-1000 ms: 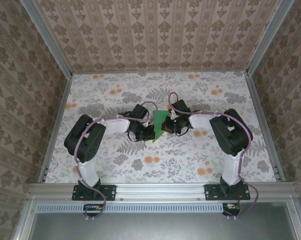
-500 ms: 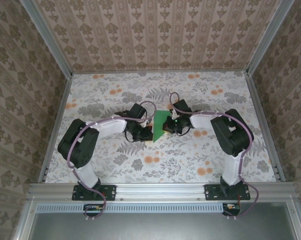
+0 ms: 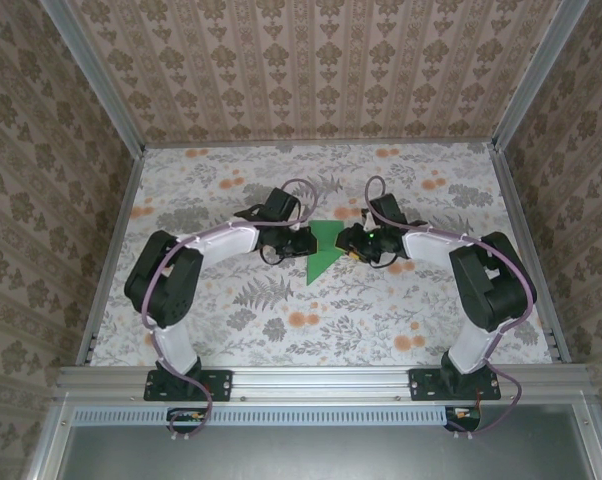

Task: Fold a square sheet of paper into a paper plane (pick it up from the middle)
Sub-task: Third fold the triangle at the center of the table, then fourth fold the wing at the center of the table.

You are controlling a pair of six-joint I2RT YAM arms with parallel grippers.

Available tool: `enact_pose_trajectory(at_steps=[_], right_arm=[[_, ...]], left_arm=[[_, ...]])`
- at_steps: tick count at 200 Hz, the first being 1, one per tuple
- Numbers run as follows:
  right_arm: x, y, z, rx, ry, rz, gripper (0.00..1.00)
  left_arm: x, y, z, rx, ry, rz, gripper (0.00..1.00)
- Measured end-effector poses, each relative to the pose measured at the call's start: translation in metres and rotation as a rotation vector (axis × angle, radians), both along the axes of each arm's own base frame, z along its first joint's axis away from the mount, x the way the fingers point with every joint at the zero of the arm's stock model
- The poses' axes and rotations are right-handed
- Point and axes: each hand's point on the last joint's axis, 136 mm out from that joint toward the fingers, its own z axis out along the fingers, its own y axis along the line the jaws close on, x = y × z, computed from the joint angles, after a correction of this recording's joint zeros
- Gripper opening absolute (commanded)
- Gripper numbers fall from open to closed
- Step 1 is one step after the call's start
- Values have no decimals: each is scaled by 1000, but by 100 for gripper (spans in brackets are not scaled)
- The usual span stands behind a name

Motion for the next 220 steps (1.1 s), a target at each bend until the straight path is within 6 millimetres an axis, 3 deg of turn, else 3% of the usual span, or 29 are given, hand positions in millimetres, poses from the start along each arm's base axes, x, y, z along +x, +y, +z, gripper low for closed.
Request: enact_pose_trajectory(at_steps=[40, 83, 116, 220], right_arm=[[-1, -4, -5, -4, 22, -19, 45], [0, -3, -28, -23, 81, -20, 45], [10, 2, -26, -14, 79, -12, 44], [9, 27, -15, 101, 51, 87, 36]], left_arm=[[8, 2, -19, 50, 6, 25, 9], [11, 6, -23, 67, 8, 54, 9], [13, 8, -23, 72, 6, 67, 9], [19, 14, -24, 74, 14, 99, 8]])
